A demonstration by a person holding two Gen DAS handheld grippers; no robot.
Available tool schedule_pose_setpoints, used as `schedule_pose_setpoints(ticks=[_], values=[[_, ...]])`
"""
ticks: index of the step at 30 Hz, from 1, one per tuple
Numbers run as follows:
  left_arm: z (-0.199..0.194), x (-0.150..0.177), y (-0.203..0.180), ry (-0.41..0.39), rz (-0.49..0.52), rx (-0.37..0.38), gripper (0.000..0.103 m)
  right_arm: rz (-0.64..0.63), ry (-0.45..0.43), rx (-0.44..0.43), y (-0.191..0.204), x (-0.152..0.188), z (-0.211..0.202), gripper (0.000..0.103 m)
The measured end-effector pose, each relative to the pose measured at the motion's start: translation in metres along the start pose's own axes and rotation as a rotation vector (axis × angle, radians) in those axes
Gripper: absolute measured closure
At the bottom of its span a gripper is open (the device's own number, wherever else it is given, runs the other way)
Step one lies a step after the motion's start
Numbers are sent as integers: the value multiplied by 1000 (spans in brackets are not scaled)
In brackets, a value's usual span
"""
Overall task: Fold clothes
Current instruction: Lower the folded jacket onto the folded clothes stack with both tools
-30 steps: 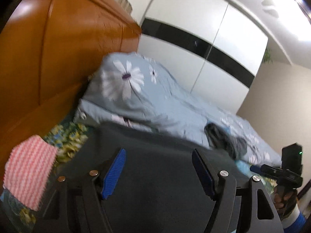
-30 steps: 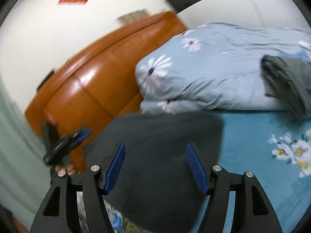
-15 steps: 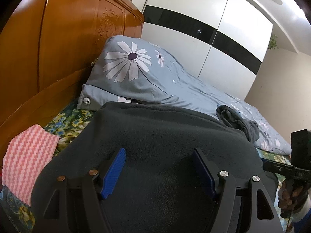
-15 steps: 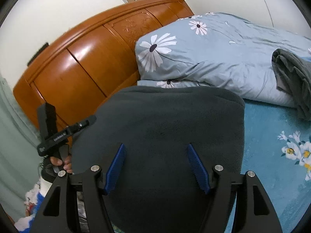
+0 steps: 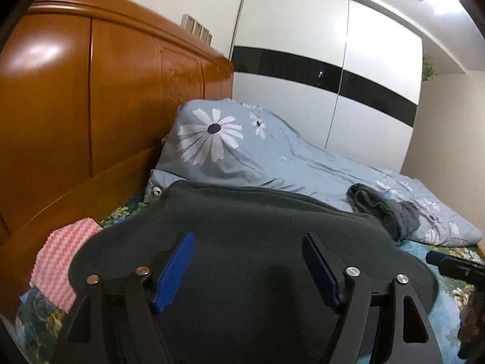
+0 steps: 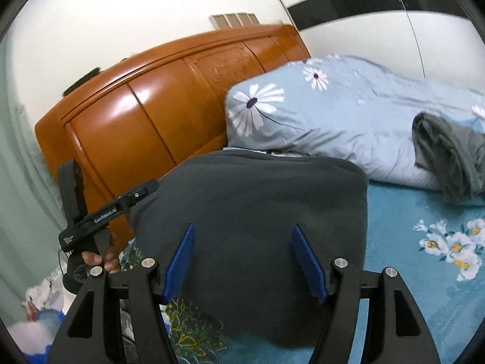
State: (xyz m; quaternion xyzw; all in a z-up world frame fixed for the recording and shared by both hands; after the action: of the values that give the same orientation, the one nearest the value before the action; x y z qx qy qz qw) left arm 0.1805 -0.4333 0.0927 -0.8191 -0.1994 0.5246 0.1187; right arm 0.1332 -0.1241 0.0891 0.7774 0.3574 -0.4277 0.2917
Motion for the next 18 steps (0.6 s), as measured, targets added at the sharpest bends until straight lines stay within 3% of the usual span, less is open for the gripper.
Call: schedule_pose_setpoints(ticks=[7,15,18], values=[[-32,37,-9,-45,-3,-26,17,-92,5,70,27,33,-16,34],[-42,94,-10,-30,20,-85,4,-95,18,133,44,74,-23,31],[-42,114,-12,-12,7,-59,1,-75,29,147,46,91,-22,30]])
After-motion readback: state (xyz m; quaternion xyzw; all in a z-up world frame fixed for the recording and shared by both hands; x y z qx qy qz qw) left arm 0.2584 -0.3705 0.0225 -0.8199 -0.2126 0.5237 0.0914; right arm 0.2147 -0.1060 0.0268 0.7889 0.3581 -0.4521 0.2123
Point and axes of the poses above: each gripper's, at about its wrist camera, not at the fingertips, and z roughly the way its jaws point, y to its left, x to its underside, the point moved 2 cm from there along z, roughly the way its jaws point, and after that the axes turned 15 degrees about -z, right-handed, at the moved point
